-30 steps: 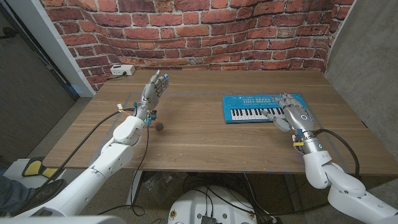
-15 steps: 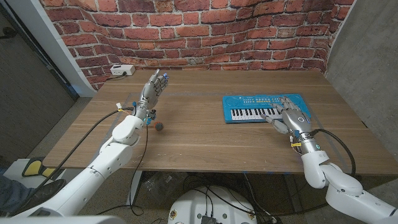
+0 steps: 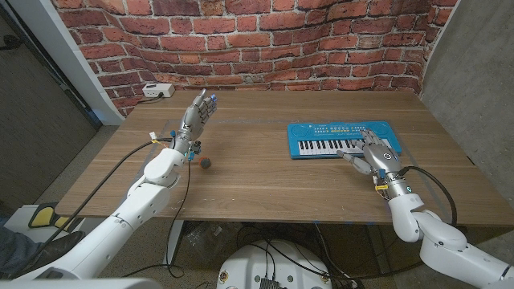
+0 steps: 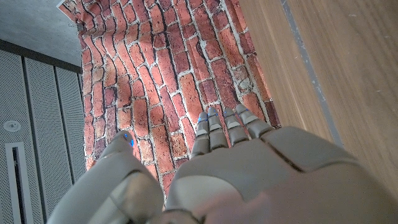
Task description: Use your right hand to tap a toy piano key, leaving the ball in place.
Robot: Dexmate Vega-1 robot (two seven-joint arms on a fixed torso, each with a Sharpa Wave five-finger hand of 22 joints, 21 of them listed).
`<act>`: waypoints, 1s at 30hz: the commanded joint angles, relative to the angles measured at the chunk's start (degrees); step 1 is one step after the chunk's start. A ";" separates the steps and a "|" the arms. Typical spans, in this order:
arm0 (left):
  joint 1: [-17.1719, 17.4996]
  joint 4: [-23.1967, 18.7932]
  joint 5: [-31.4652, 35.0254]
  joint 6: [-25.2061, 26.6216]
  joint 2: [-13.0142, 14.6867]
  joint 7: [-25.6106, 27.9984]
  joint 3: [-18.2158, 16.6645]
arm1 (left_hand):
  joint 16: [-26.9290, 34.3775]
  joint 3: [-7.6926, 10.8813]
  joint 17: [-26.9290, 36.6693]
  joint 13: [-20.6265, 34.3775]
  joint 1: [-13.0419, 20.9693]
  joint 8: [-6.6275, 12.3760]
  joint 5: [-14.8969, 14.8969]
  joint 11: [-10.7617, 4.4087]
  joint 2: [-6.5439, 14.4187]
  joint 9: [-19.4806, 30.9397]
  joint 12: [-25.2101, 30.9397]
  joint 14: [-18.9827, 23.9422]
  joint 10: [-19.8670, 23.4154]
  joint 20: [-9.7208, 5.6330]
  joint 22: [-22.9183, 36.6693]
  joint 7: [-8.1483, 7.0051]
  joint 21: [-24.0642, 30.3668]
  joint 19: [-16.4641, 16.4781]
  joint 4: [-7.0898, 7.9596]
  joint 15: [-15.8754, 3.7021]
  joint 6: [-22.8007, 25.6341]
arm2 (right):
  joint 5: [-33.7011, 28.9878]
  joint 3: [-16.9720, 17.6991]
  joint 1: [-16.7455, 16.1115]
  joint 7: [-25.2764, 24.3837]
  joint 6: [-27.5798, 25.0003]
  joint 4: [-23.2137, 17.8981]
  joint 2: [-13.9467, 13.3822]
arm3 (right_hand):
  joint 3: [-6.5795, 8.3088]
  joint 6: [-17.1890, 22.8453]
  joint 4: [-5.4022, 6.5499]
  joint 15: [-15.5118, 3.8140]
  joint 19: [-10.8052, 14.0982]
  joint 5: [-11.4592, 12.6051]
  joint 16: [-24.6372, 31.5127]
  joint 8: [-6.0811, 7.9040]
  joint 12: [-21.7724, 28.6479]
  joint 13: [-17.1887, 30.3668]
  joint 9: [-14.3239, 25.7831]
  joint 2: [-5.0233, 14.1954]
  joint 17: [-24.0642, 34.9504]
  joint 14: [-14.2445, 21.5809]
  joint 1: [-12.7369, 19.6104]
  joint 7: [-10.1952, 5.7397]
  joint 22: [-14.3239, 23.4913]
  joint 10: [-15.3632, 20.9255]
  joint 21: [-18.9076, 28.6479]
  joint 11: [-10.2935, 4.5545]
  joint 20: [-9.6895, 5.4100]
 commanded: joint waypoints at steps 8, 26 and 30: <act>0.27 0.07 -0.39 0.05 0.01 -0.26 0.00 | 0.00 -0.30 0.14 0.14 0.69 -0.07 -0.29 -0.08 0.16 0.20 -0.04 0.86 1.00 0.03 0.13 -0.15 -0.10 0.68 -0.08 -0.02 0.60 | 1.34 -2.73 1.70 1.32 -2.70 0.13 -1.35 | 0.47 3.44 0.14 -0.23 0.02 -0.12 0.57 0.86 0.69 0.09 0.02 0.61 0.16 0.01 -0.16 -1.18 0.13 0.47 0.62 -0.07 -0.04; 1.13 -1.10 -0.35 1.14 0.81 0.52 -0.34 | 0.24 -0.32 0.15 0.15 0.93 0.06 -0.42 0.01 0.50 0.21 0.05 2.09 2.00 -0.05 0.14 -0.18 0.03 1.33 -0.08 0.05 1.64 | 2.38 -5.25 3.68 2.23 -4.70 1.46 -1.31 | 0.87 4.96 0.16 -0.46 0.46 -0.20 0.82 0.88 1.05 0.06 -0.04 1.48 0.14 0.66 0.04 -1.82 0.16 1.04 0.99 -0.49 -0.02; 1.22 -1.16 -0.44 1.21 0.85 0.57 -0.43 | 0.24 -0.32 0.15 0.15 0.97 0.05 -0.45 -0.03 0.55 0.21 0.03 2.19 2.05 -0.03 0.14 -0.19 0.00 1.32 -0.08 0.02 1.70 | 2.51 -5.83 4.10 2.34 -4.86 1.64 -1.24 | 0.88 5.20 0.16 -0.52 0.52 -0.23 0.87 0.86 1.10 0.05 -0.05 1.51 0.14 0.81 0.02 -1.76 0.16 1.12 1.04 -0.65 -0.01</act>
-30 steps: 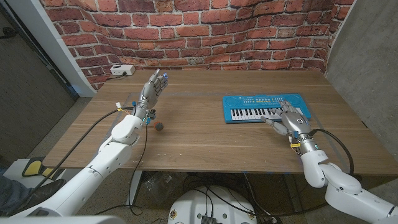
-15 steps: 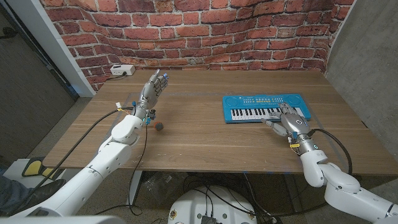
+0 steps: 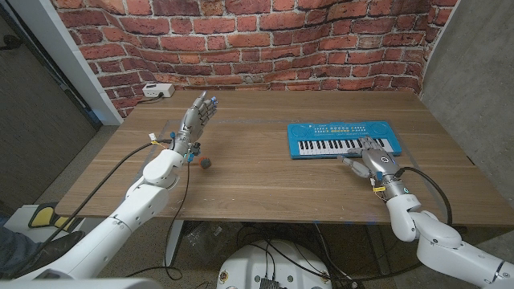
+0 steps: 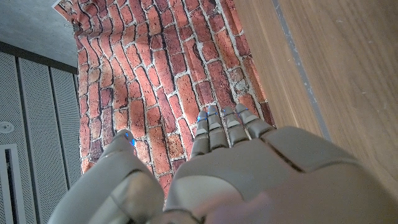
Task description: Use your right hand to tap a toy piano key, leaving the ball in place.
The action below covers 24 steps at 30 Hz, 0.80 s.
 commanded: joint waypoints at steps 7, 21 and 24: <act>0.41 -0.11 -0.23 -0.02 0.08 0.14 -0.30 | 0.22 -0.17 0.15 0.15 0.11 0.03 -0.18 -0.20 0.62 0.21 -0.02 0.72 0.37 -0.05 0.14 0.09 -0.02 0.71 0.08 -0.09 0.70 | 0.85 -2.15 1.55 0.79 -1.41 0.46 -0.11 | 0.50 1.19 0.10 -0.08 0.51 -0.26 0.31 0.33 0.44 0.21 -0.08 0.69 0.16 0.64 0.13 -0.15 0.18 0.47 0.64 -0.32 -0.02; -0.05 0.78 -0.46 -0.45 -0.17 -0.57 -0.18 | 0.11 -0.20 0.16 0.16 0.24 -0.09 -0.25 -0.15 0.75 0.22 -0.14 0.79 0.46 0.00 0.14 0.06 -0.06 0.78 0.06 -0.01 0.76 | 1.75 -2.38 1.61 1.28 -2.77 -0.20 -0.72 | 0.48 2.46 0.13 -0.02 0.52 -0.35 0.30 0.44 0.62 0.20 -0.09 0.75 0.18 0.79 -0.03 -0.12 0.19 0.85 0.72 -0.39 0.05; -0.20 0.95 -0.47 -0.52 -0.23 -0.74 -0.11 | 0.08 -0.21 0.16 0.16 0.26 -0.11 -0.27 -0.12 0.77 0.22 -0.18 0.78 0.45 0.03 0.14 0.08 -0.08 0.77 0.06 -0.04 0.79 | 1.86 -2.49 1.67 1.37 -2.99 -0.28 -0.81 | 0.48 2.72 0.13 -0.03 0.51 -0.36 0.33 0.46 0.66 0.19 -0.10 0.76 0.18 0.91 -0.05 -0.16 0.19 0.95 0.73 -0.43 0.05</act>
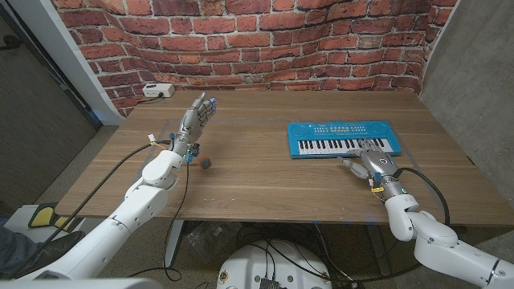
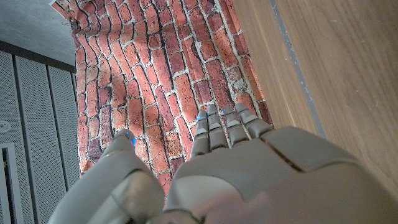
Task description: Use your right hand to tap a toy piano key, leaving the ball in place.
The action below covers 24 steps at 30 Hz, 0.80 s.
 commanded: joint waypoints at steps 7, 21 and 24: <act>-0.65 0.73 0.00 -0.49 -0.23 -0.69 0.22 | 0.07 -0.24 0.16 0.16 0.28 -0.15 0.08 -0.18 0.02 0.22 -0.21 0.34 0.49 0.32 0.14 -0.28 -0.09 0.48 0.06 0.06 0.52 | 1.16 -0.43 0.15 0.46 -1.23 -0.52 -0.63 | 0.50 1.22 0.11 0.10 0.54 -0.14 0.28 0.55 0.32 0.18 0.34 0.55 0.17 0.51 0.15 -0.16 0.20 0.77 0.35 0.16 0.07; -1.34 0.61 0.47 0.24 -0.04 -0.48 0.48 | 0.01 -0.31 0.17 0.17 0.33 -0.22 0.02 -0.18 0.07 0.22 -0.29 0.39 0.55 0.42 0.14 -0.26 -0.16 0.42 0.06 0.04 0.56 | 1.88 -0.63 0.34 0.75 -1.38 -0.34 -1.19 | 0.50 1.81 0.07 0.06 0.66 -0.16 0.29 0.48 0.40 0.18 0.33 0.56 0.16 0.71 0.12 -0.18 0.20 0.99 0.44 0.04 0.05; -1.51 0.74 0.54 0.48 -0.05 -0.45 0.59 | 0.00 -0.33 0.17 0.17 0.34 -0.25 0.01 -0.14 0.08 0.22 -0.28 0.41 0.63 0.44 0.14 -0.30 -0.18 0.41 0.06 0.07 0.57 | 1.16 -1.10 0.72 0.65 -1.50 -0.08 -1.29 | 0.51 1.89 0.05 0.10 0.67 -0.16 0.28 0.45 0.44 0.17 0.33 0.57 0.16 0.73 0.13 -0.15 0.20 1.08 0.45 0.11 -0.02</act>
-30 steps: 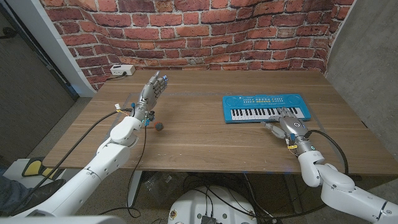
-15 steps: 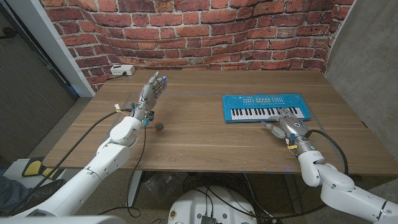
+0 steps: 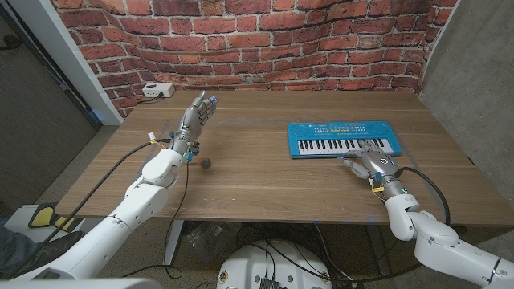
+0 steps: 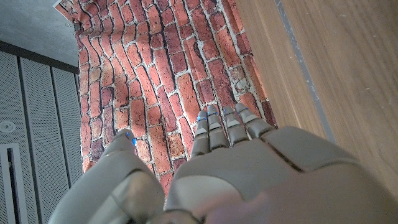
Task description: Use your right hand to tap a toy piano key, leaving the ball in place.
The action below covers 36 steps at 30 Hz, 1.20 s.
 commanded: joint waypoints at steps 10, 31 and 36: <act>-0.95 0.48 0.50 1.33 0.08 0.28 0.55 | -0.06 -0.39 0.18 0.17 0.37 -0.10 -0.03 -0.09 0.12 0.22 -0.38 0.38 0.58 0.10 0.14 0.00 -0.22 0.08 0.07 0.05 0.27 | -0.53 -0.64 1.00 -0.53 0.38 0.10 -0.41 | 0.57 0.55 0.00 0.50 0.50 -0.16 0.24 0.14 0.50 0.17 0.33 0.64 0.15 0.40 0.18 0.11 0.21 0.65 0.49 0.09 -0.34; -2.96 2.60 0.15 1.12 -0.39 -1.34 1.10 | -0.14 -0.52 0.18 0.18 0.42 -0.23 -0.10 -0.26 0.19 0.23 -0.52 0.38 0.62 0.14 0.15 -0.01 -0.32 -0.03 0.08 0.10 0.29 | -1.40 0.95 0.98 -3.34 0.34 -1.26 0.53 | 0.67 0.47 -0.14 0.41 1.18 -0.17 0.49 -0.43 0.99 0.16 0.35 0.73 0.13 1.46 0.30 0.14 0.20 2.06 0.79 -0.05 -0.58; -3.22 2.80 0.10 0.99 -0.43 -1.53 1.10 | -0.16 -0.55 0.18 0.18 0.43 -0.24 -0.12 -0.13 0.20 0.23 -0.55 0.36 0.61 0.05 0.15 -0.01 -0.32 -0.03 0.08 0.08 0.32 | -1.57 1.46 0.64 -4.07 0.48 -1.86 0.60 | 0.70 -0.56 -0.23 0.40 1.39 -0.16 0.55 -1.04 1.11 0.16 0.36 0.72 0.11 1.87 0.38 0.11 0.19 2.49 0.87 0.10 -0.52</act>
